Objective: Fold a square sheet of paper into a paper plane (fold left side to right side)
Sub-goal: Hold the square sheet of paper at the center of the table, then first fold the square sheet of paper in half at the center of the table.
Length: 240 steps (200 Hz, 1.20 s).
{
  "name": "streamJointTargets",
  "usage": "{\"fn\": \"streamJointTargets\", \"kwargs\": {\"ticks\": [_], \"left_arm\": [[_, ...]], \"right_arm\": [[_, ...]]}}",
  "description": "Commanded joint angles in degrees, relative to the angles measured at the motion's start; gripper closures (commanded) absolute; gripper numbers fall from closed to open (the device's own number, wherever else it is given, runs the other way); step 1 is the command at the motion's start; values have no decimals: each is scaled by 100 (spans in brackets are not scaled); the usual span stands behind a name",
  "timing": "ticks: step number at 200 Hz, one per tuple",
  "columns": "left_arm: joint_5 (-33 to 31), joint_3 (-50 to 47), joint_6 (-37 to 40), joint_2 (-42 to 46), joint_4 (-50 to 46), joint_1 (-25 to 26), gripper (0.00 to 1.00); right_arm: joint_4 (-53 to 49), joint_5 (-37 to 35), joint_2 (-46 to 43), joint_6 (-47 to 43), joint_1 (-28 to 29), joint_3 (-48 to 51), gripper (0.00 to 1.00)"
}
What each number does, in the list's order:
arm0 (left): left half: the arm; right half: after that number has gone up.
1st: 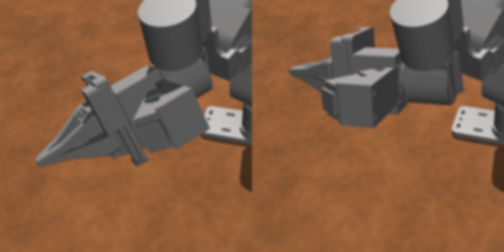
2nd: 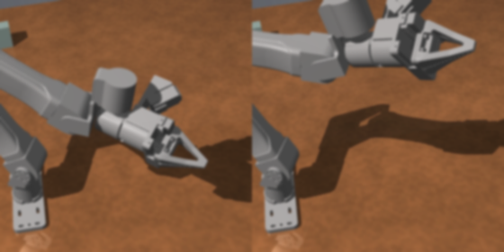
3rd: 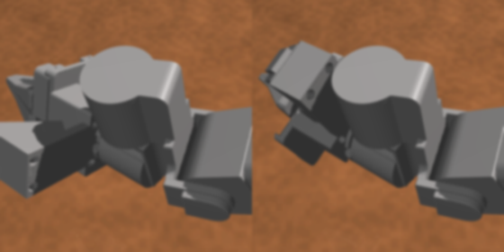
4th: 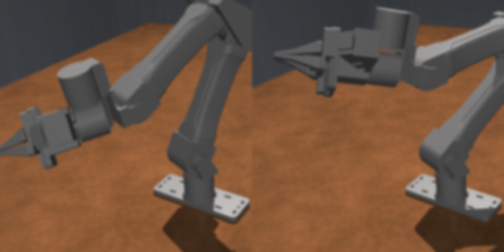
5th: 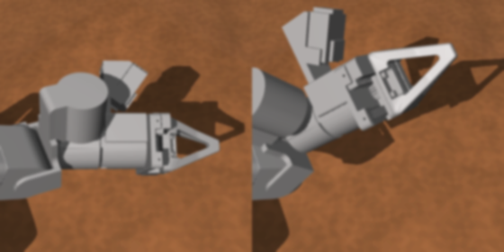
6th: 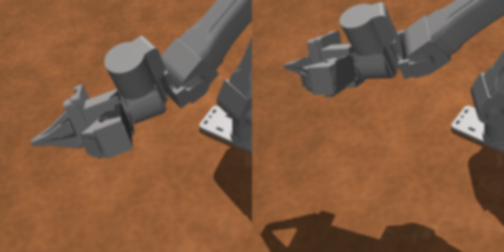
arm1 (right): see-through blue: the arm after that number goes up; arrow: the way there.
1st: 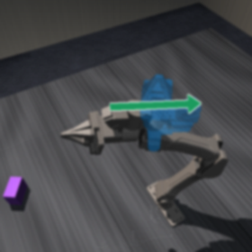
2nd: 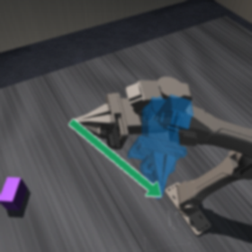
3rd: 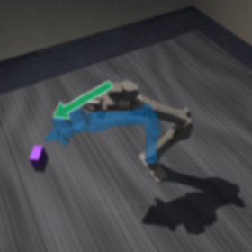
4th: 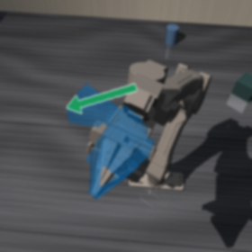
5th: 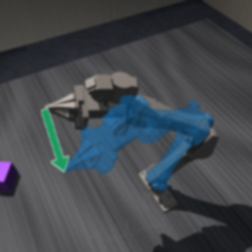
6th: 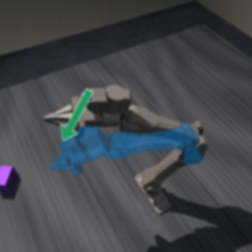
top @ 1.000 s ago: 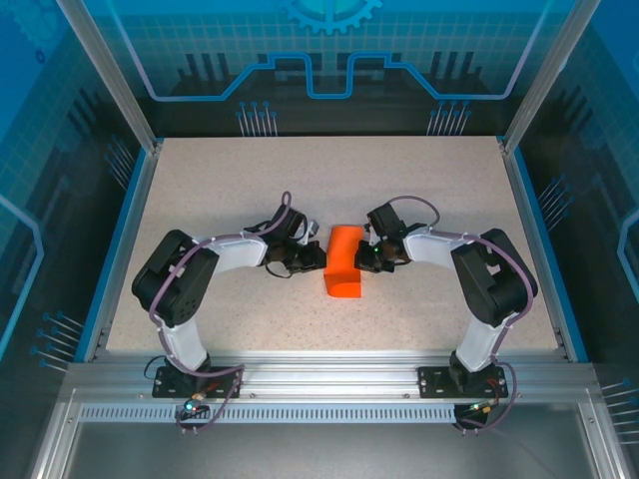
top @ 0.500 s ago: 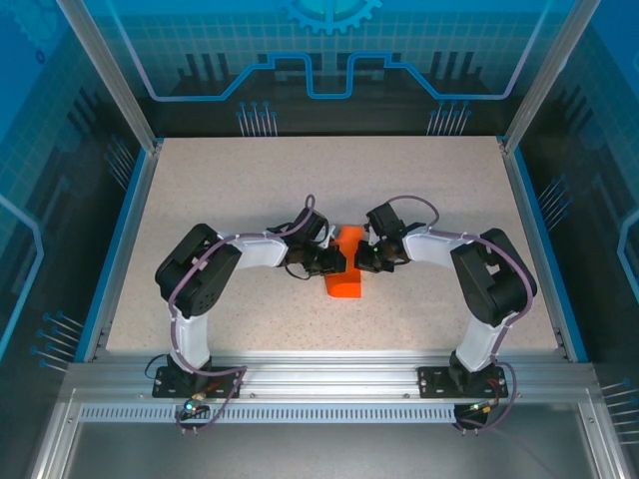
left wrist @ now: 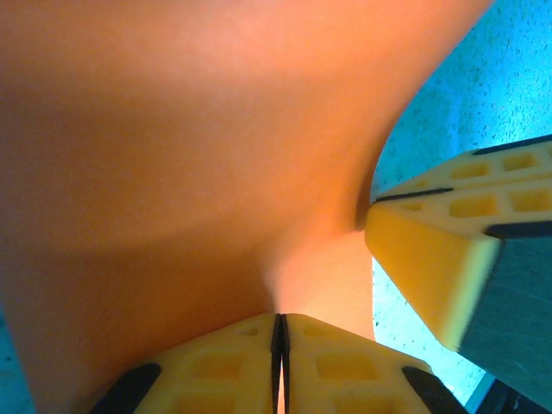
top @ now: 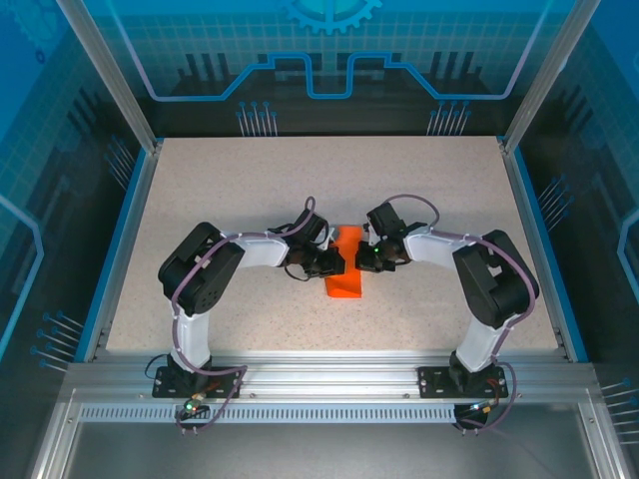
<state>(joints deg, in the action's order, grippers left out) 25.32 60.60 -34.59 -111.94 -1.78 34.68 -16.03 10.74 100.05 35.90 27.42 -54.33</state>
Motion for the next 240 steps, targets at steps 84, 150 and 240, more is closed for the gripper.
{"fn": "streamJointTargets", "kwargs": {"ticks": [84, 150, 240], "left_arm": [[-203, 1, -48, -205, -381, 73, 88], [-164, -14, -7, -149, -423, 88, 87], [14, -700, -155, 460, -516, 309, 87]], "right_arm": [[566, 318, 440, -184, -61, -674, 93], [146, 185, 1098, -29, -80, -1004, 93], [-402, -10, 1422, 211, -206, -1102, 94]]}}
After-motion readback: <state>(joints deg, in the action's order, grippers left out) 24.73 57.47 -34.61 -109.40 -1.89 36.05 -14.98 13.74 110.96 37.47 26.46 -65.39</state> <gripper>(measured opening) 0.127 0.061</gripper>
